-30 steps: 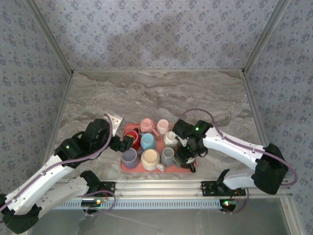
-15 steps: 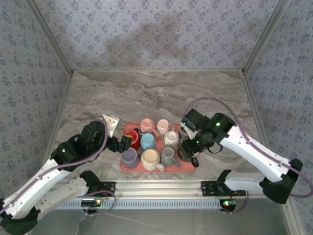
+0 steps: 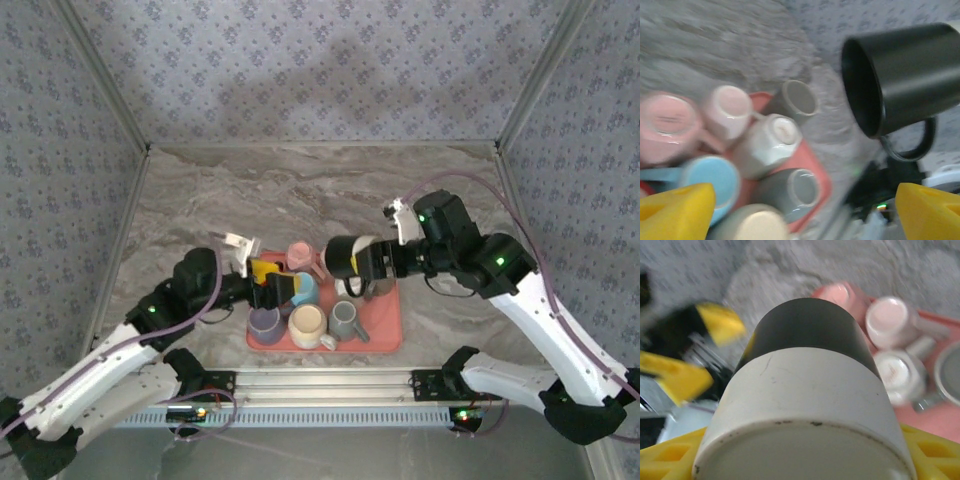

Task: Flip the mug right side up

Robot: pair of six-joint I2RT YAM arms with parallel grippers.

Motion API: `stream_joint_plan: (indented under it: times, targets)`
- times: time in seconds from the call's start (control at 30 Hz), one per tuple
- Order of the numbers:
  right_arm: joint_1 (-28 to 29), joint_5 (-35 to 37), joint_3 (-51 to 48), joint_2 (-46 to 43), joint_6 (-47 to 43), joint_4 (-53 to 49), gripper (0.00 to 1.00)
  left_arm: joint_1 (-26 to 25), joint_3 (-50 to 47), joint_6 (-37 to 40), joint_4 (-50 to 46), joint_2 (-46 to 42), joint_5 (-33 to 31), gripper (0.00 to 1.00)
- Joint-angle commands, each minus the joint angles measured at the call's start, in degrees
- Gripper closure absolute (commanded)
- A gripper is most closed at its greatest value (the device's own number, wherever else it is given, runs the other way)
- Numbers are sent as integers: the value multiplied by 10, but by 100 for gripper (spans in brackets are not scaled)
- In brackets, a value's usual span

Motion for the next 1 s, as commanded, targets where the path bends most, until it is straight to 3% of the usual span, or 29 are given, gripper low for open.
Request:
stream_joint_plan:
  times: [0.0,0.2,0.37,0.6,0.73,0.97]
  targets:
    - [-9,-36,-23,-14,69,232,75,-2,-45,-152,242,18,103,9]
    - [-19,-15,-123,-46,144,436,77,-3,-118,-245,458,37,104,19]
    - [-18,-30,-179,-55,194,540,77,-4,-152,-283,578,59,102,23]
    - [-13,-45,-216,-85,214,597,76,-3,-157,-309,629,101,108,24]
    - [-8,-51,-232,-97,222,615,77,-2,-163,-337,710,136,113,25]
    - [8,-47,-258,-114,227,635,78,-3,-149,-369,814,185,143,36]
